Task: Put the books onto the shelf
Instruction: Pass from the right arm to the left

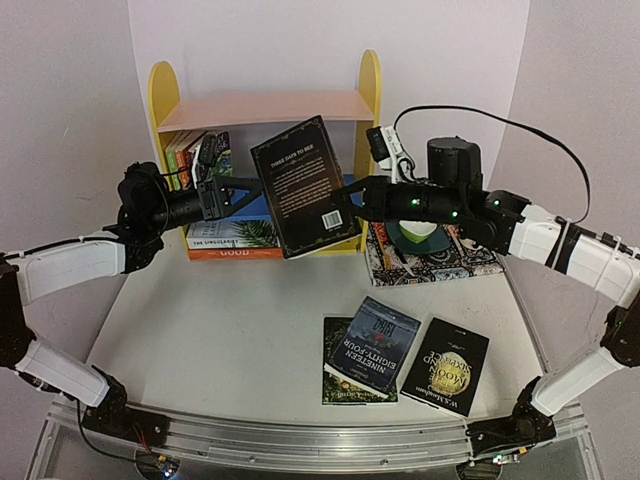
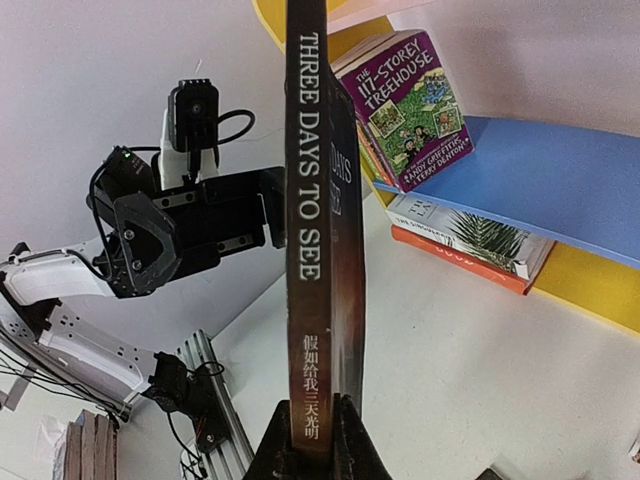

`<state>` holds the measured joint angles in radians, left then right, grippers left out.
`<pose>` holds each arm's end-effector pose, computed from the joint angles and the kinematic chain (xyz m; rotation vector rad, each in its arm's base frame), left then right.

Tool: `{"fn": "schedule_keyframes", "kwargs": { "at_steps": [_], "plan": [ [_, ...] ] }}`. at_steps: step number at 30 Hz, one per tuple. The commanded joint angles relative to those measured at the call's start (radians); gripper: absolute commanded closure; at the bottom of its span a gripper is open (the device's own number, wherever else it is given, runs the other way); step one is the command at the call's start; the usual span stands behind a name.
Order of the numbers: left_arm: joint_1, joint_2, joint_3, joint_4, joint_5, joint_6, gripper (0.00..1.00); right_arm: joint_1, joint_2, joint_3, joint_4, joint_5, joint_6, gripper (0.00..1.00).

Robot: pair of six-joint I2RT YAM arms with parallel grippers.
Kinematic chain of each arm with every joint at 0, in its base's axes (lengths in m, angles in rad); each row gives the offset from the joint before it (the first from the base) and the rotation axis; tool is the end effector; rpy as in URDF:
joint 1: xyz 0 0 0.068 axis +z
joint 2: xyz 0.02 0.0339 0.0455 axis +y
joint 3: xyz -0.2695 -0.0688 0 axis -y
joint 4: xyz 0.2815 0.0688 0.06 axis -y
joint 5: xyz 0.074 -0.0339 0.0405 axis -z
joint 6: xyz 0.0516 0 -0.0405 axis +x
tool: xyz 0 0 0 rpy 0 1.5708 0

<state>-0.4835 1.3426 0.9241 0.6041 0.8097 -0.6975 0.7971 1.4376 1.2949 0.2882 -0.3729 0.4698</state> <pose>0.2910 -0.1950 0.3367 0.5909 1.5246 -1.4920 0.2606 0.2937 0.4177 -0.5809 1.4603 1.2852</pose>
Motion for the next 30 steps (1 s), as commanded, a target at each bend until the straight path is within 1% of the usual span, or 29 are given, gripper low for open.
{"fn": "schedule_keyframes", "kwargs": {
  "at_steps": [1, 10, 14, 16, 18, 20, 22, 24, 25, 26, 28, 29, 30],
  "plan": [
    [0.003, 0.020, 0.061, 0.097, 0.018, -0.056, 0.01, 0.001, -0.032, 0.070, 0.184, -0.027, 0.052, 1.00],
    [0.003, 0.067, 0.093, 0.110, 0.026, -0.083, 0.01, 0.002, -0.018, 0.078, 0.238, -0.084, 0.124, 1.00],
    [0.003, 0.091, 0.120, 0.163, 0.088, -0.125, 0.02, 0.002, 0.005, 0.082, 0.278, -0.108, 0.176, 1.00],
    [0.003, 0.100, 0.128, 0.195, 0.121, -0.145, 0.06, 0.002, 0.015, 0.081, 0.302, -0.115, 0.195, 1.00],
    [0.003, 0.102, 0.132, 0.217, 0.145, -0.159, 0.13, 0.002, 0.023, 0.074, 0.334, -0.115, 0.217, 1.00],
    [0.003, 0.105, 0.134, 0.236, 0.165, -0.170, 0.23, 0.002, 0.030, 0.069, 0.363, -0.116, 0.235, 1.00],
    [0.003, 0.107, 0.132, 0.251, 0.177, -0.186, 0.38, 0.002, 0.033, 0.065, 0.368, -0.111, 0.238, 1.00],
    [0.003, 0.104, 0.125, 0.266, 0.179, -0.195, 0.58, 0.001, 0.033, 0.053, 0.367, -0.084, 0.235, 1.00],
    [0.003, 0.100, 0.120, 0.270, 0.178, -0.195, 0.68, 0.002, 0.031, 0.045, 0.367, -0.073, 0.228, 0.93],
    [0.003, 0.093, 0.114, 0.271, 0.178, -0.190, 0.79, 0.002, 0.030, 0.038, 0.367, -0.066, 0.220, 0.83],
    [0.003, 0.080, 0.099, 0.272, 0.178, -0.176, 0.97, 0.002, 0.029, 0.025, 0.366, -0.066, 0.205, 0.64],
    [0.003, 0.076, 0.094, 0.272, 0.184, -0.171, 1.00, 0.002, 0.029, 0.023, 0.362, -0.074, 0.193, 0.54],
    [0.003, 0.073, 0.091, 0.273, 0.198, -0.168, 1.00, 0.001, 0.029, 0.022, 0.340, -0.086, 0.183, 0.49]
  ]
}}
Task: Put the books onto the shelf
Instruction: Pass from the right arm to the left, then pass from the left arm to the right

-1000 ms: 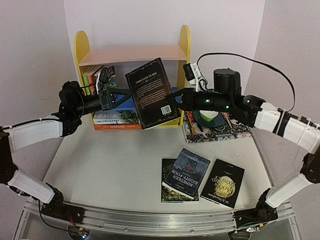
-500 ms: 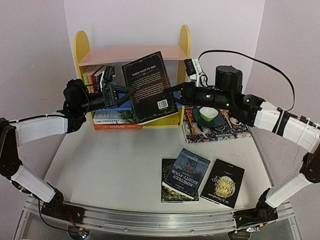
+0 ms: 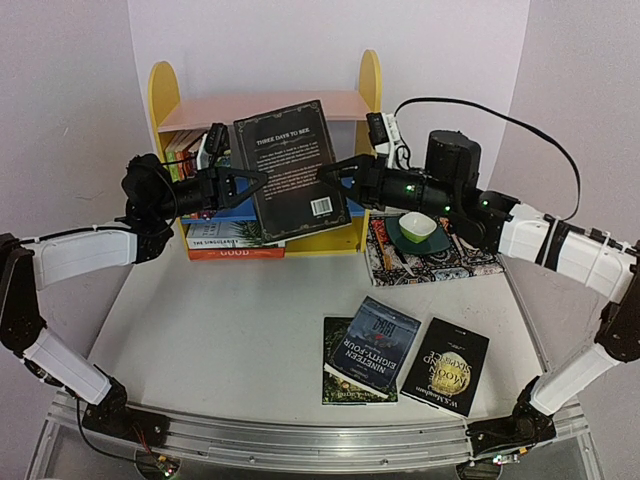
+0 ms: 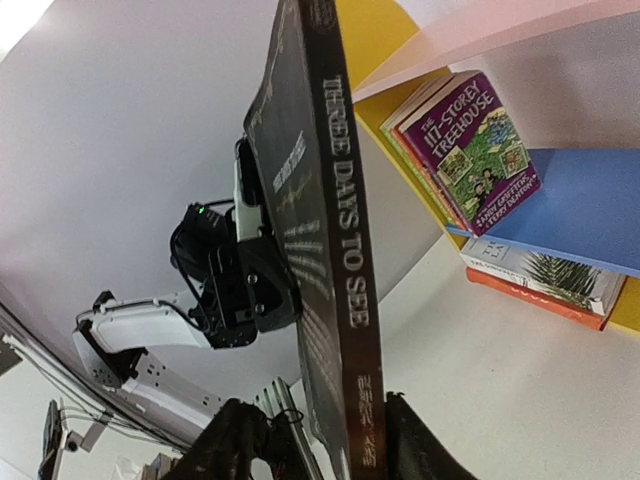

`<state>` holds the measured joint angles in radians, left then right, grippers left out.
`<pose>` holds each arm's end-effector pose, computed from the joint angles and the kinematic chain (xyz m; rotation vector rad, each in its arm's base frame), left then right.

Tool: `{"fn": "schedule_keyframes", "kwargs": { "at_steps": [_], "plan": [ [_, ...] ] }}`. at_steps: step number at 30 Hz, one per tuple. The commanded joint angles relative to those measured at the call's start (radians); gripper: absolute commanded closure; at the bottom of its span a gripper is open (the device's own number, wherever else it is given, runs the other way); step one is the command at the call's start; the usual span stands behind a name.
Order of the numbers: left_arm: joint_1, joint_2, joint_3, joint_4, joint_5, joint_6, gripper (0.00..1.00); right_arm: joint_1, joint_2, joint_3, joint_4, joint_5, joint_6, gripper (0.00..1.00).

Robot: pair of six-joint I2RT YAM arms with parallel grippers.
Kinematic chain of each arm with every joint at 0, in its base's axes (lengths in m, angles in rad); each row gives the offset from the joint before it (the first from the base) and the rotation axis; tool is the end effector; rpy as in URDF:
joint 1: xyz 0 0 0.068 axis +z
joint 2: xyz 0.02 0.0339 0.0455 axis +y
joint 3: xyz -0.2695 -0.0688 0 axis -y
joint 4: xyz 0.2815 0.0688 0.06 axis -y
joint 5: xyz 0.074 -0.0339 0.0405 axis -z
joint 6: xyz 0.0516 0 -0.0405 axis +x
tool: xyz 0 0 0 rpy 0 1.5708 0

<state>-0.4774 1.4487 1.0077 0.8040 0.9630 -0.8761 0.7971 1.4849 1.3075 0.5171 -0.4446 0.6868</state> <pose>0.3039 -0.2049 0.3518 0.6918 1.4362 -1.6713 0.2624 0.3004 0.4316 -0.5095 1.3354 1.5277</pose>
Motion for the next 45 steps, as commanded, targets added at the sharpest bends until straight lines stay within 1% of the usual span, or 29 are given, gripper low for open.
{"fn": "schedule_keyframes", "kwargs": {
  "at_steps": [1, 4, 6, 7, 10, 12, 13, 16, 21, 27, 35, 41, 45],
  "plan": [
    [-0.003, -0.035, 0.006, 0.072, 0.060, 0.012, 1.00, 0.001, -0.018, 0.017, 0.075, -0.034, -0.058, 0.46],
    [-0.002, -0.040, 0.004, 0.072, 0.114, 0.015, 1.00, 0.000, -0.018, 0.072, -0.132, -0.094, -0.129, 0.36],
    [-0.001, -0.044, 0.000, 0.072, 0.150, 0.017, 1.00, 0.000, -0.019, 0.116, -0.276, -0.145, -0.191, 0.35],
    [0.000, -0.045, -0.001, 0.072, 0.168, 0.017, 1.00, -0.001, -0.023, 0.123, -0.321, -0.167, -0.216, 0.35],
    [0.000, -0.043, -0.001, 0.072, 0.211, 0.006, 1.00, -0.001, -0.054, 0.102, -0.409, -0.208, -0.311, 0.35],
    [-0.001, -0.039, 0.002, 0.072, 0.236, -0.001, 1.00, 0.000, -0.075, 0.089, -0.450, -0.225, -0.372, 0.38],
    [-0.001, -0.037, 0.002, 0.073, 0.247, -0.005, 1.00, 0.000, -0.084, 0.085, -0.469, -0.228, -0.393, 0.42],
    [-0.001, -0.037, 0.003, 0.072, 0.266, -0.006, 1.00, 0.000, -0.091, 0.075, -0.491, -0.239, -0.413, 0.52],
    [-0.001, -0.048, 0.000, 0.072, 0.285, 0.003, 1.00, -0.001, -0.086, 0.074, -0.496, -0.243, -0.399, 0.58],
    [-0.001, -0.047, -0.002, 0.072, 0.286, -0.001, 1.00, 0.001, -0.061, 0.092, -0.489, -0.254, -0.378, 0.57],
    [-0.001, -0.050, -0.002, 0.072, 0.281, 0.006, 1.00, 0.000, -0.032, 0.097, -0.442, -0.269, -0.337, 0.61],
    [-0.001, -0.049, -0.002, 0.071, 0.283, 0.007, 1.00, 0.001, -0.013, 0.095, -0.396, -0.260, -0.306, 0.69],
    [-0.002, -0.050, -0.008, 0.072, 0.288, 0.009, 1.00, 0.001, -0.014, 0.089, -0.371, -0.254, -0.299, 0.69]
  ]
}}
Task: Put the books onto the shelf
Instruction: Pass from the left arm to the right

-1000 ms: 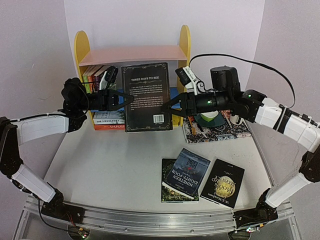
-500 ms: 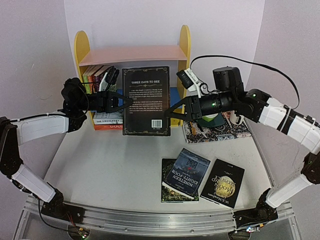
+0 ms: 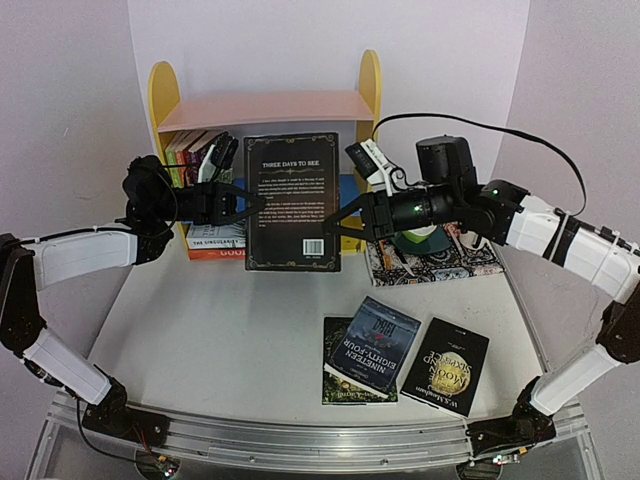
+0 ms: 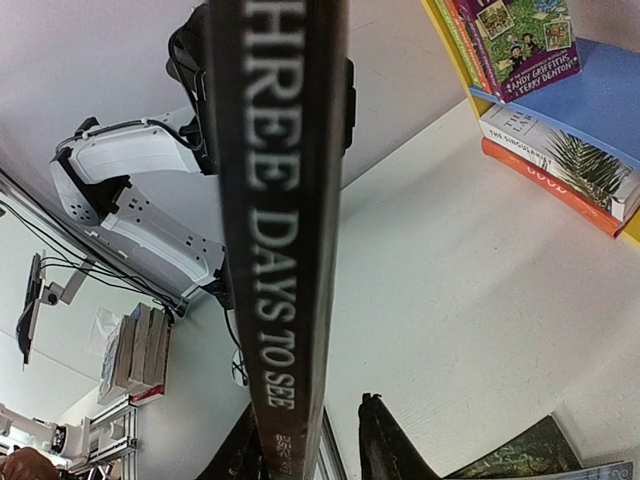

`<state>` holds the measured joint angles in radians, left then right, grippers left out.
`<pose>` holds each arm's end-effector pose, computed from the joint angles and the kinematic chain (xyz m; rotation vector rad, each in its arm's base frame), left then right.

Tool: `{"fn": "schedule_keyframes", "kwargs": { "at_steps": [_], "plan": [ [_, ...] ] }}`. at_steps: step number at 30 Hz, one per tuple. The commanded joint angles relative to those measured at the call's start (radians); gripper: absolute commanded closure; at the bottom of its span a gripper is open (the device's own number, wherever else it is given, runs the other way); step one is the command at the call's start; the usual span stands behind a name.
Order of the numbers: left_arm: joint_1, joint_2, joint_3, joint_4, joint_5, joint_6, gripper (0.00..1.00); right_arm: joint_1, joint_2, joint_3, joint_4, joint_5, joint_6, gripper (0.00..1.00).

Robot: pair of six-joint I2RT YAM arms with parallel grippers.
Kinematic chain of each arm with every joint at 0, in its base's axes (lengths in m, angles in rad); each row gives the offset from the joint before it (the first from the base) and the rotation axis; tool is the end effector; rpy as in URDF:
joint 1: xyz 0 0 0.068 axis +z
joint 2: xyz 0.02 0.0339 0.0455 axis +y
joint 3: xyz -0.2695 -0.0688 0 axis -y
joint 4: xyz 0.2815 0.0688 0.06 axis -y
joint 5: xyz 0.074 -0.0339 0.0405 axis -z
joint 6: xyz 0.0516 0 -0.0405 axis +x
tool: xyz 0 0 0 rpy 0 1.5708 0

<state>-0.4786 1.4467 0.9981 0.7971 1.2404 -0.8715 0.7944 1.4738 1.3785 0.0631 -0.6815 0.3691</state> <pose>0.2896 -0.2052 0.3439 0.9914 1.4537 -1.7861 0.2528 0.3038 0.4110 -0.9295 1.5389 1.4085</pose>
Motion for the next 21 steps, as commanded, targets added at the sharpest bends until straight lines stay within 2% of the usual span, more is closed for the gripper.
{"fn": "schedule_keyframes", "kwargs": {
  "at_steps": [1, 4, 7, 8, 9, 11, 15, 17, 19, 21],
  "plan": [
    [0.000, -0.047, 0.002, 0.078, 0.011, 0.006, 1.00, 0.003, -0.003, 0.019, 0.087, -0.017, 0.020, 0.70],
    [0.000, -0.048, -0.005, 0.079, 0.013, 0.009, 1.00, 0.003, 0.000, 0.019, 0.098, -0.025, 0.021, 0.75],
    [0.000, -0.048, -0.008, 0.078, 0.015, 0.012, 0.96, 0.003, 0.003, 0.019, 0.102, -0.039, 0.020, 0.94],
    [0.000, -0.049, -0.007, 0.079, 0.016, 0.014, 0.91, 0.003, 0.003, 0.019, 0.102, -0.041, 0.020, 0.99],
    [0.000, -0.050, -0.009, 0.078, 0.016, 0.016, 0.81, 0.003, 0.003, 0.016, 0.101, -0.038, 0.017, 1.00],
    [0.000, -0.052, -0.010, 0.080, 0.016, 0.023, 0.64, 0.003, -0.004, 0.005, 0.101, -0.016, 0.015, 1.00],
    [0.001, -0.054, -0.019, 0.080, 0.001, 0.036, 0.23, 0.003, -0.030, -0.022, 0.096, 0.042, -0.020, 1.00],
    [0.008, -0.054, -0.031, 0.078, -0.021, 0.047, 0.09, 0.003, -0.050, -0.040, 0.085, 0.093, -0.052, 1.00],
    [0.019, -0.057, -0.052, 0.074, -0.055, 0.055, 0.01, 0.003, -0.073, -0.059, 0.067, 0.164, -0.092, 1.00],
    [0.037, -0.064, -0.075, 0.063, -0.090, 0.062, 0.00, 0.002, -0.093, -0.079, 0.041, 0.258, -0.141, 1.00]
  ]
}}
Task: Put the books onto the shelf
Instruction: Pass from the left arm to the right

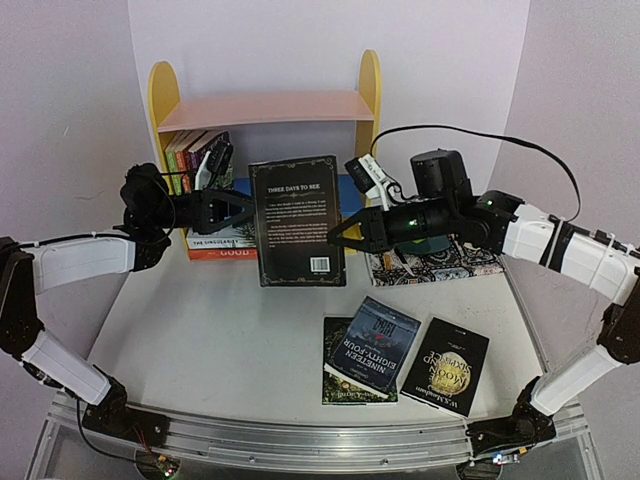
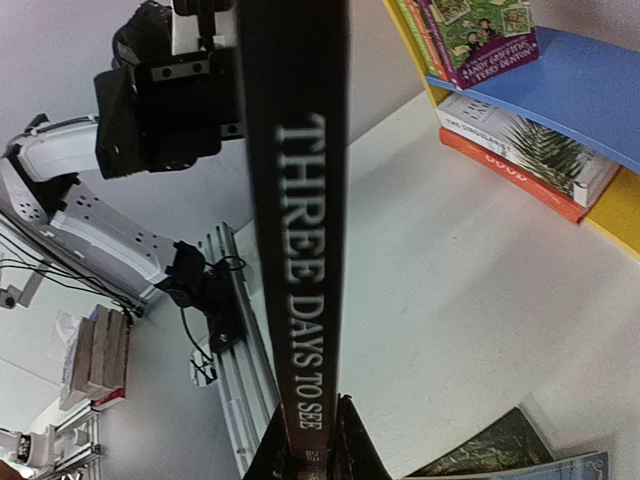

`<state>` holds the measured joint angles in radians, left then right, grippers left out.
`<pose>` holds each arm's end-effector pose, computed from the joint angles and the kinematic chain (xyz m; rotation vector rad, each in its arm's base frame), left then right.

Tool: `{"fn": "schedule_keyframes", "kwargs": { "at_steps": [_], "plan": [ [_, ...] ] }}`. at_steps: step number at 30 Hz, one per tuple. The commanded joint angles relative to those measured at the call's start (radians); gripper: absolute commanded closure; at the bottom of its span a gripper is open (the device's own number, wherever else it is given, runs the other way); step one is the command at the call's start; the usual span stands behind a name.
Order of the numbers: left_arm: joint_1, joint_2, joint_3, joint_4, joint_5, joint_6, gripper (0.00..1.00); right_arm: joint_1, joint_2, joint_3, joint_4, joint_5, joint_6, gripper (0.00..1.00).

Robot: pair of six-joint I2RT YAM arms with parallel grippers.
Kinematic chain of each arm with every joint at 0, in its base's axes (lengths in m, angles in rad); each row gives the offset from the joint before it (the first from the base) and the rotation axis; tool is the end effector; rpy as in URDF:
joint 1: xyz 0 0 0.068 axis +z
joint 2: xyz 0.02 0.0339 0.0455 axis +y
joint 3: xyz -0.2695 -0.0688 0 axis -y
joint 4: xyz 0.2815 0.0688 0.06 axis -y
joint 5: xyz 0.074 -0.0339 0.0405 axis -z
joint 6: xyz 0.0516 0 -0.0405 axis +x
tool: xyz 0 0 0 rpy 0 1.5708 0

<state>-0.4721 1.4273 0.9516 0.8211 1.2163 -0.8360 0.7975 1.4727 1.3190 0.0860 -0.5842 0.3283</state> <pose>0.2858 -0.2003 0.3358 0.9776 1.4332 -1.7479 0.2575 0.3045 0.3900 -0.8787 1.5762 1.3082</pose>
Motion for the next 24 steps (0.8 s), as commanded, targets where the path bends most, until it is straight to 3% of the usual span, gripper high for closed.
{"fn": "schedule_keyframes", "kwargs": {
  "at_steps": [1, 3, 7, 11, 16, 24],
  "plan": [
    [0.038, -0.051, -0.039, 0.027, -0.083, 0.035, 0.00, 0.000, -0.100, -0.030, 0.007, 0.207, -0.125, 1.00],
    [0.049, -0.077, -0.062, -0.027, -0.120, 0.073, 0.00, 0.000, -0.112, -0.052, -0.007, 0.292, -0.161, 1.00],
    [0.050, -0.180, -0.074, -0.346, -0.262, 0.295, 0.00, 0.000, -0.110, -0.075, -0.010, 0.434, -0.198, 1.00],
    [0.050, -0.279, -0.096, -0.499, -0.411, 0.412, 0.00, 0.000, -0.051, -0.039, -0.002, 0.556, -0.207, 1.00],
    [0.050, -0.353, -0.125, -0.569, -0.532, 0.462, 0.00, -0.001, 0.041, -0.017, 0.143, 0.701, -0.224, 1.00],
    [0.050, -0.398, -0.154, -0.620, -0.569, 0.511, 0.01, 0.000, 0.179, 0.088, 0.296, 0.836, -0.260, 1.00]
  ]
}}
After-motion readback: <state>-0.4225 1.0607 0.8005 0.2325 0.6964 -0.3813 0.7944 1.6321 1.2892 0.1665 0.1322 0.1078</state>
